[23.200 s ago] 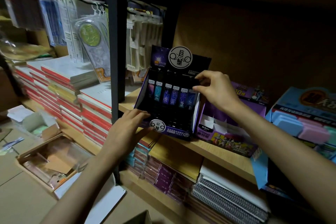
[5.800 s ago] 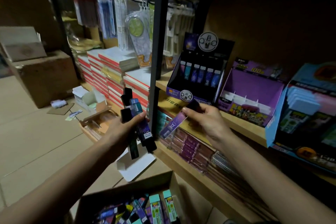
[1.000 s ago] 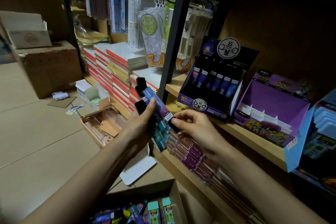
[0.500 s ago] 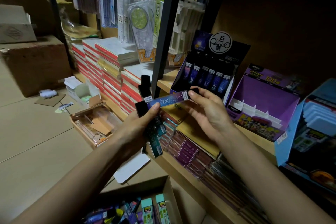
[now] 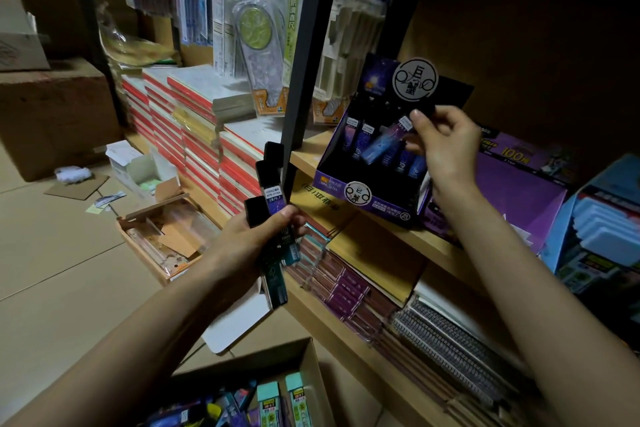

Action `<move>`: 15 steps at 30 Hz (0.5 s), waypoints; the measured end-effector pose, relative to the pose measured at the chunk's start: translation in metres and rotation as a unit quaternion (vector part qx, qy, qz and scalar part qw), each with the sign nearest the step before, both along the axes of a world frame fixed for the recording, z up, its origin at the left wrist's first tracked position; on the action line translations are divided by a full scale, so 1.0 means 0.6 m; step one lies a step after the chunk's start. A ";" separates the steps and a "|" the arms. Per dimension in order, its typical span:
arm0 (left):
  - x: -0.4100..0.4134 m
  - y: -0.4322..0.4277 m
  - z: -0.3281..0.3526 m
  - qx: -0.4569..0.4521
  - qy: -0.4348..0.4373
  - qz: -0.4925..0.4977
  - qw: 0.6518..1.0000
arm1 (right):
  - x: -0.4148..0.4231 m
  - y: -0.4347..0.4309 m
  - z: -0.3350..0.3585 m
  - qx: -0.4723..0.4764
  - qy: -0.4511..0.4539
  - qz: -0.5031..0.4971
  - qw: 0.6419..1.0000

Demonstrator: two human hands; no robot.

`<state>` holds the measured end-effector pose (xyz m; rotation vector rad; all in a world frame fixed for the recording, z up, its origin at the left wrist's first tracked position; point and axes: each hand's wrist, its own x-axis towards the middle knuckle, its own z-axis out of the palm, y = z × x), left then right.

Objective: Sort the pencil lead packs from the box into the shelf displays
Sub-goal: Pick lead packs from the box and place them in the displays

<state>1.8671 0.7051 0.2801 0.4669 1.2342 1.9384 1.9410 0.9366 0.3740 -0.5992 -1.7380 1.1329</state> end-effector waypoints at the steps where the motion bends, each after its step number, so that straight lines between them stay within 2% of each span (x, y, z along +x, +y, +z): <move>1: -0.001 -0.001 -0.001 0.007 -0.005 0.001 1.000 | -0.007 0.012 0.000 0.039 -0.022 -0.009 0.999; 5: -0.004 0.000 -0.006 0.006 -0.001 0.009 1.000 | -0.032 0.047 -0.008 0.142 -0.107 -0.019 0.984; 9: -0.005 0.005 -0.009 0.009 -0.010 0.015 1.000 | -0.045 0.060 -0.015 0.193 -0.149 -0.018 0.970; 12: -0.005 0.008 -0.010 -0.004 -0.001 0.016 1.000 | -0.049 0.063 -0.012 0.169 -0.142 0.003 0.975; 15: -0.005 0.007 -0.012 -0.009 0.005 0.018 1.000 | -0.059 0.066 -0.015 0.082 -0.118 0.018 0.989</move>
